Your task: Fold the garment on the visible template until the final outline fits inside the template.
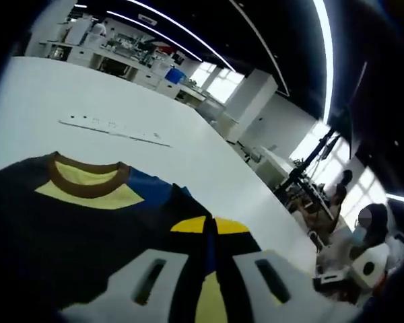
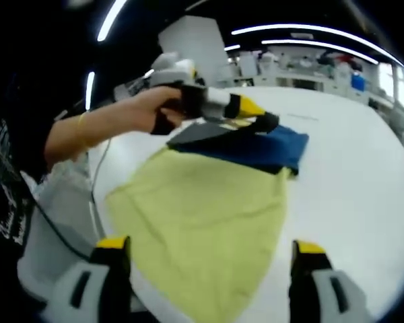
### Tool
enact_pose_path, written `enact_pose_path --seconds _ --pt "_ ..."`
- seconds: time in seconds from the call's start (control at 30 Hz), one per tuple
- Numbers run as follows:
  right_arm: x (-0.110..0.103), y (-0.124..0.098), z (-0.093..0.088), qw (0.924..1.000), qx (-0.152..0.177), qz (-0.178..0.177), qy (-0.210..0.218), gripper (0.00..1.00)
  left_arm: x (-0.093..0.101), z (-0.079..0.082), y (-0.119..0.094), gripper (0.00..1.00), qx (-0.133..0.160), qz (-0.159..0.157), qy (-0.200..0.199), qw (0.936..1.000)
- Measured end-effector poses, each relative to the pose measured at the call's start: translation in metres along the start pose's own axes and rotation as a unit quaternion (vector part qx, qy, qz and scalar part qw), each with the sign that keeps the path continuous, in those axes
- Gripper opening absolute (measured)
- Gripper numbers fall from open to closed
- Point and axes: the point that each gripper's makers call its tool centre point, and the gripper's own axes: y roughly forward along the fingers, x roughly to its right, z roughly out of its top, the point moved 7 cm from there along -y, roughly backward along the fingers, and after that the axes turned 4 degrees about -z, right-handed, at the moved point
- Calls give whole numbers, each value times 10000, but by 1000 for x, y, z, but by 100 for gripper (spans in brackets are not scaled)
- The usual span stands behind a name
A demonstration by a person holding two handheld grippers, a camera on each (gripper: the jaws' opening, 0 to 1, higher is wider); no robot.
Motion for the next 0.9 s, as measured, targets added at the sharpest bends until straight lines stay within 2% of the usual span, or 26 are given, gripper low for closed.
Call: enact_pose_path --seconds 0.37,0.47,0.5,0.57,0.63,0.83,0.9 --pt "3 2 1 10000 25 -17 28 99 -3 -17 10 0 -165 -17 81 9998" --pt "3 3 1 10000 24 15 7 99 -3 -23 13 0 -295 -84 501 9983" --pt "2 4 1 10000 21 33 6 99 0 -26 12 0 -389 -199 644 9970" --pt "2 4 1 10000 18 51 3 99 2 -29 12 1 -453 -192 738 9961" --pt "3 5 0 10000 11 65 8 99 4 -30 13 11 -504 -326 998 9932" --pt "4 4 1 9998 -26 143 -99 99 12 -34 2 39 -528 -422 1222 9902" --pt "3 4 2 9997 -47 164 -161 99 8 -32 -2 46 -527 -422 1278 9895"
